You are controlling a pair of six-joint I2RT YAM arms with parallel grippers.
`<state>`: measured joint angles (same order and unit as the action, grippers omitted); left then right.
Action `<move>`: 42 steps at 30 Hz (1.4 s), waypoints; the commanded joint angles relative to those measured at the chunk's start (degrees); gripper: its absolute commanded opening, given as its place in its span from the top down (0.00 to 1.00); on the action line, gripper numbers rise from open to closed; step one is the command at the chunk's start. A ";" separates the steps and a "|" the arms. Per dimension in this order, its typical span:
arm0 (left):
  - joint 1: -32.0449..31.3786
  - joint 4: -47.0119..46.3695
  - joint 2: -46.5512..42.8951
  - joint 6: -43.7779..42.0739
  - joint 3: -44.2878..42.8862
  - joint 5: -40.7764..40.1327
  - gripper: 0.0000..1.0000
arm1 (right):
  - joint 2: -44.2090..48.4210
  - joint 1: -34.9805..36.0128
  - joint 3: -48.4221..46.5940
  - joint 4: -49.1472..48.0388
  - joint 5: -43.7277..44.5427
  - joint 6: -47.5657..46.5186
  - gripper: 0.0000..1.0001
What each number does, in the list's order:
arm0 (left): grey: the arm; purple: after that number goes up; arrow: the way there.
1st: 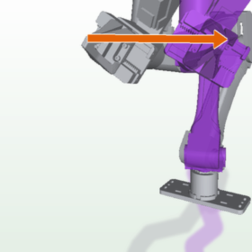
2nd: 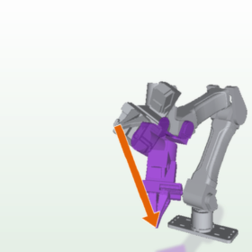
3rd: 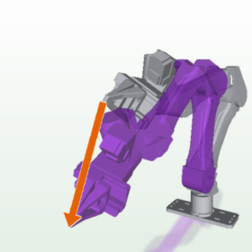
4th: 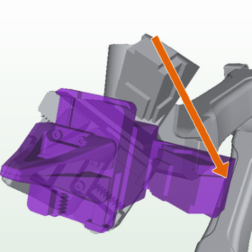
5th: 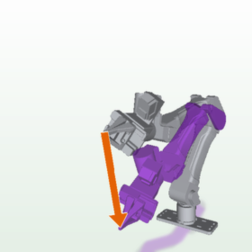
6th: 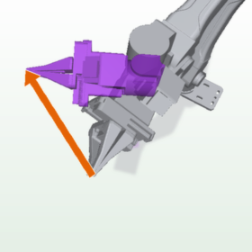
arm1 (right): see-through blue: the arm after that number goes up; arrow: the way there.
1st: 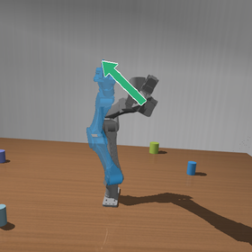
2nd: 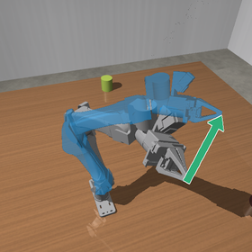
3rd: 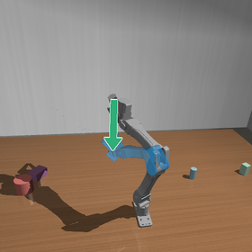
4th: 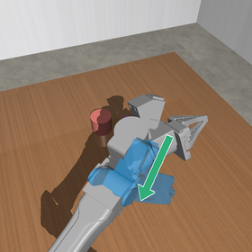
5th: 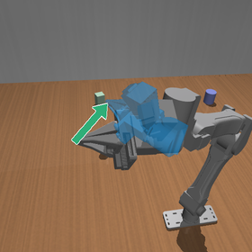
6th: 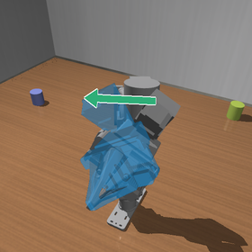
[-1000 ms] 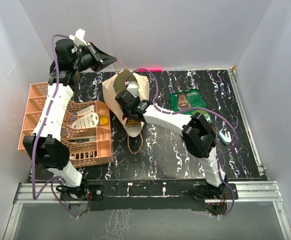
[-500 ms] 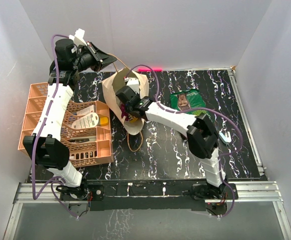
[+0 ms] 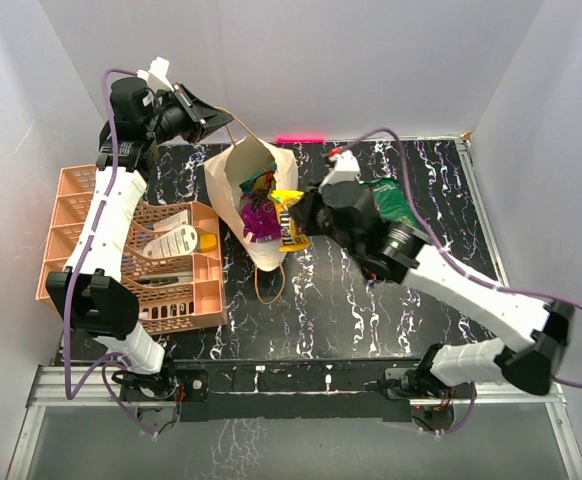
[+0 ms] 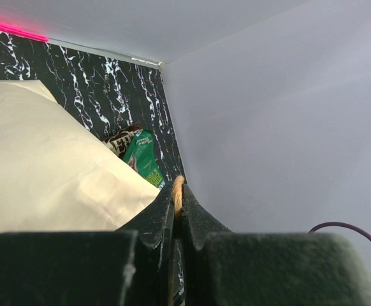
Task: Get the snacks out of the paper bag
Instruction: Take out the snack from the paper bag, then place the snack at the center of the board.
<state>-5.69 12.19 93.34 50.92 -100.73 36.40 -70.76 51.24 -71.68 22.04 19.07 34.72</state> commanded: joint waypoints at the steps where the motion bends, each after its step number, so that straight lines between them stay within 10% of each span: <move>1: 0.51 -2.16 -1.85 -0.81 -0.17 -0.58 1.00 | 6.85 -0.99 5.32 2.54 9.77 4.30 0.93; 5: 0.51 -2.08 -2.03 -0.96 -0.01 -0.81 1.00 | 11.40 -7.72 9.91 7.60 18.84 11.41 0.93; 14: 0.50 -1.28 -1.87 -1.08 -0.99 -0.98 1.00 | 1.62 -37.64 14.09 -6.19 -6.07 27.75 0.93; 42: 0.51 -1.69 -1.73 -0.66 -1.29 0.28 1.00 | -34.40 -43.76 15.16 -33.83 2.46 63.50 0.93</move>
<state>-5.69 12.40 93.34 50.09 -100.57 36.03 -102.91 7.60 -55.27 -5.87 19.64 95.33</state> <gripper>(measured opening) 0.015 0.079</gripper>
